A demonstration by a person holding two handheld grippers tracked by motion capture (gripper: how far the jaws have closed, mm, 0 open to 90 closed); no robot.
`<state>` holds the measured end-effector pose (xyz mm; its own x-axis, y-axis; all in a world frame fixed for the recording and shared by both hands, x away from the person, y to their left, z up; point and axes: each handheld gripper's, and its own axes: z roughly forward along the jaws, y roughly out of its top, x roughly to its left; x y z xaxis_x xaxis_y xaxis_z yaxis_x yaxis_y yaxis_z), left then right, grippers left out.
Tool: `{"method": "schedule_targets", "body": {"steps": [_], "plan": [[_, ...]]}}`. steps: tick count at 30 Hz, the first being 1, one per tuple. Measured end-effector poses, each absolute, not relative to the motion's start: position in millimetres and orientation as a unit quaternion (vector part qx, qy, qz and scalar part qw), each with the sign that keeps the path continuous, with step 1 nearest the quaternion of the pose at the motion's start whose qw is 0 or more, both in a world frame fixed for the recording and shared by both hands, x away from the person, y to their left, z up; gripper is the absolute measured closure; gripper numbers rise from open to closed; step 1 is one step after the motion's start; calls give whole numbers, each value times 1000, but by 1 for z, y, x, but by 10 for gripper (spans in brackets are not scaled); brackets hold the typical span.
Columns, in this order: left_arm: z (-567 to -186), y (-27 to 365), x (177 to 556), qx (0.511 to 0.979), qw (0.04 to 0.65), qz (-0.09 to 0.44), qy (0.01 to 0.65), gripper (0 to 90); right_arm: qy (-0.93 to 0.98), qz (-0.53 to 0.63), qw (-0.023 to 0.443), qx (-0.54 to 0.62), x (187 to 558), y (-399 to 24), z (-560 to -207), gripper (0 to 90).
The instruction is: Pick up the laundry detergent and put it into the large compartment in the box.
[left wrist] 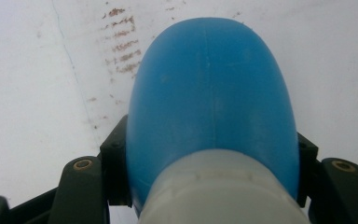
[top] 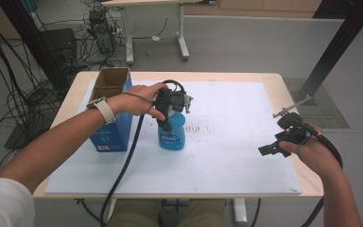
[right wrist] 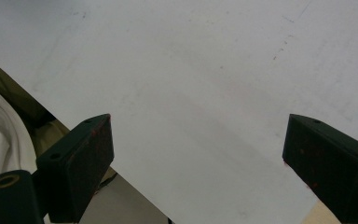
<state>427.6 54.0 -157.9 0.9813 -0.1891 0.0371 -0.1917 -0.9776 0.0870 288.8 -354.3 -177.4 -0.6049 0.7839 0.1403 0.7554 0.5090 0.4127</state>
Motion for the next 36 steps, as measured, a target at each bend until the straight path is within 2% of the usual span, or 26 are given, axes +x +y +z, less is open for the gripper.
{"method": "schedule_targets", "body": {"steps": [36], "plan": [[-158, 54, 428, 995, 45, 14, -94, 377, 869, 217, 32, 443, 291, -352, -176, 90]]}}
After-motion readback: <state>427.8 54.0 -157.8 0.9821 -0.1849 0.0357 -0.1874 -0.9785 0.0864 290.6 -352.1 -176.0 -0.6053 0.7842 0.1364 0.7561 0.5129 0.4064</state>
